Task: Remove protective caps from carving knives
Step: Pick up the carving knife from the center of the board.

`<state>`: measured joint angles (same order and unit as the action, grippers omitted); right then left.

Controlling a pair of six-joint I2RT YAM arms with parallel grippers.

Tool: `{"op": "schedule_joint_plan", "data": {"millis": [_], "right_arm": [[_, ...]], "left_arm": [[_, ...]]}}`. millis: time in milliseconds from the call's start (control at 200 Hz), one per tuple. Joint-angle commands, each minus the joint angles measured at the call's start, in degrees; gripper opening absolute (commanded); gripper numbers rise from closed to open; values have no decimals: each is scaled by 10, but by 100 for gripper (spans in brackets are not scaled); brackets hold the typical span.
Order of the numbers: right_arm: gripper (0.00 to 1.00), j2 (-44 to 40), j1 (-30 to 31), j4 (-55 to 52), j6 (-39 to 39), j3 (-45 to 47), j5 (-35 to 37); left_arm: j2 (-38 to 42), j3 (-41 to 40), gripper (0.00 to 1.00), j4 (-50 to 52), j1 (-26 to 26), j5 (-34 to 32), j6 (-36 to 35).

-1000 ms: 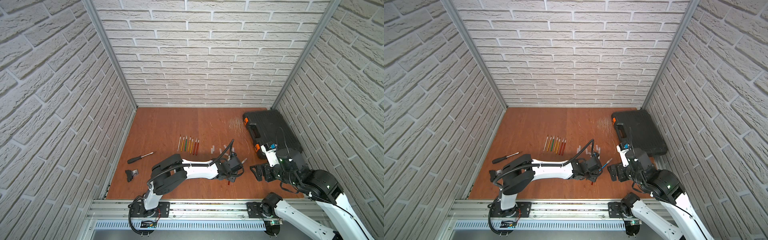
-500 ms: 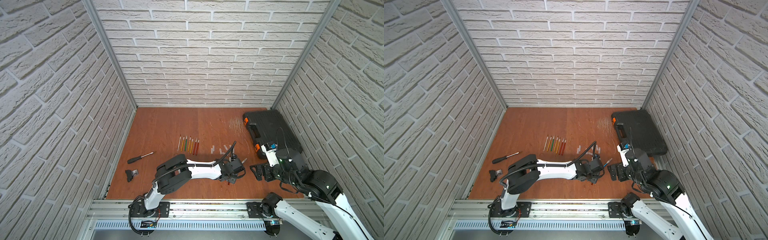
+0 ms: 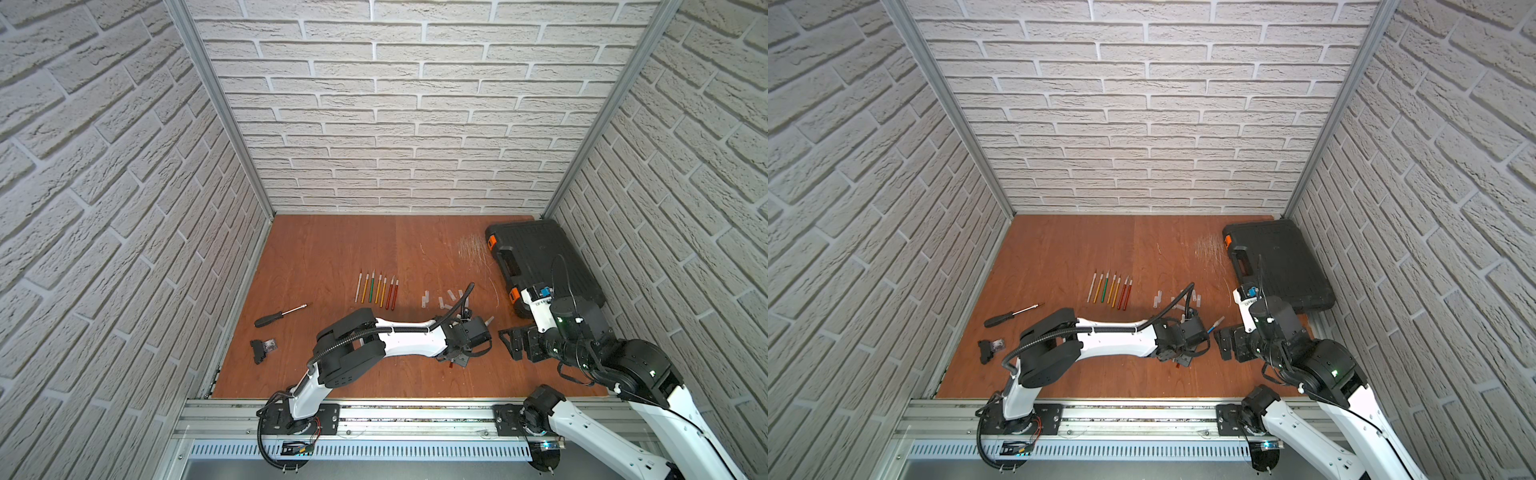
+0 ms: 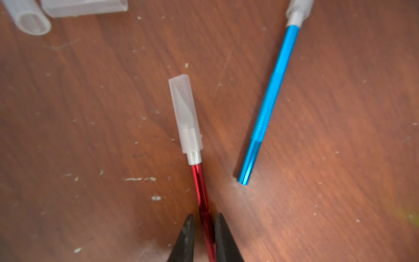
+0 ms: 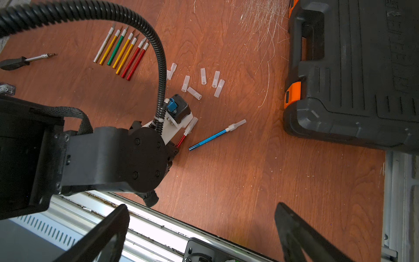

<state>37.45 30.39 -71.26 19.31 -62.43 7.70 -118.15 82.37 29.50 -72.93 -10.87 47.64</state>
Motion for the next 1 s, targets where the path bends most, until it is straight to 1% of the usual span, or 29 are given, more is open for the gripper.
{"op": "schedule_joint_plan", "data": {"millis": [0,85,215,515,620,840,995], "right_arm": [[100,3,4,23,7,6,2],[100,5,4,25,9,7,2],[100,8,4,28,13,8,3],[100,12,4,34,14,10,4],[100,11,4,36,15,10,5],[100,13,4,41,19,10,13],[100,16,4,57,40,16,15]], "left_arm": [[-21,9,20,86,2,-22,-13],[-29,16,20,120,5,-25,-25],[-37,19,19,164,8,-48,-28],[-50,4,18,193,22,-59,-22],[-59,4,16,202,25,-61,-23],[-54,-18,9,181,33,-58,-25],[-3,-58,8,124,37,-42,-35]]}}
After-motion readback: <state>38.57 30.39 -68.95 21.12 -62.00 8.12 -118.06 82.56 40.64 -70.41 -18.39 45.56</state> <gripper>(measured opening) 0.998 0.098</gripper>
